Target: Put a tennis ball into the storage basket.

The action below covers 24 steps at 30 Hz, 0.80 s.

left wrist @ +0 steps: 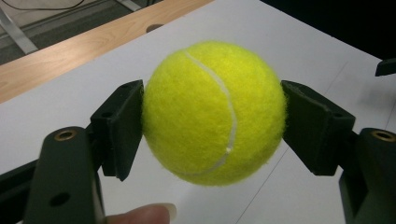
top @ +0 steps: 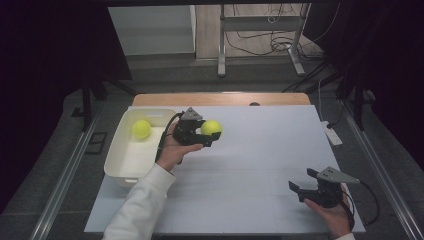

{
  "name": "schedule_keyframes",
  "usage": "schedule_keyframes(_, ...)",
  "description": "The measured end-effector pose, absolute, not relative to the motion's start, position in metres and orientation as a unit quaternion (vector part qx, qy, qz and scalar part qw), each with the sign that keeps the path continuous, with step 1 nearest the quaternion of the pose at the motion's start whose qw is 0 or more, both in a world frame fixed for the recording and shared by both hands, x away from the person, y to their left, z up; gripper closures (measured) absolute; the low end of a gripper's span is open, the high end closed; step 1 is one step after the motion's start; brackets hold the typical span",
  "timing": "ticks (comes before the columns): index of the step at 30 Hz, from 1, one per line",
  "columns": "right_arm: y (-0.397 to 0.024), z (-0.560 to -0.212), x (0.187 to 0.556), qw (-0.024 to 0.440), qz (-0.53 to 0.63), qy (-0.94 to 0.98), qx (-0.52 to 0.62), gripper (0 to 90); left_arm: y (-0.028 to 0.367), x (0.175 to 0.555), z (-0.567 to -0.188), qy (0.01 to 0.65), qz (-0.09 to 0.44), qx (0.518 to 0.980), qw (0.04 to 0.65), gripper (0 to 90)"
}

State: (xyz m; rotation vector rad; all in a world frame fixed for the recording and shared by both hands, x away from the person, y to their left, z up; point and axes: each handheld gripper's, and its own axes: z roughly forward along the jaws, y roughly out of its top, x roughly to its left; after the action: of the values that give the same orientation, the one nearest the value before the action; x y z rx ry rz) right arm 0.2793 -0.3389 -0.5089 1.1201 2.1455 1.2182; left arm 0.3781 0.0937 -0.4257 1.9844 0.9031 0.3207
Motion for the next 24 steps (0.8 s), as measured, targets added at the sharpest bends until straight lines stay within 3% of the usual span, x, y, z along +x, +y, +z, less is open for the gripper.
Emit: schedule_keyframes(24,-0.339,-0.509,0.28,0.214,0.437,0.774,0.406,13.0,0.114,0.371,-0.426,0.377,0.138,0.794,0.456,27.1)
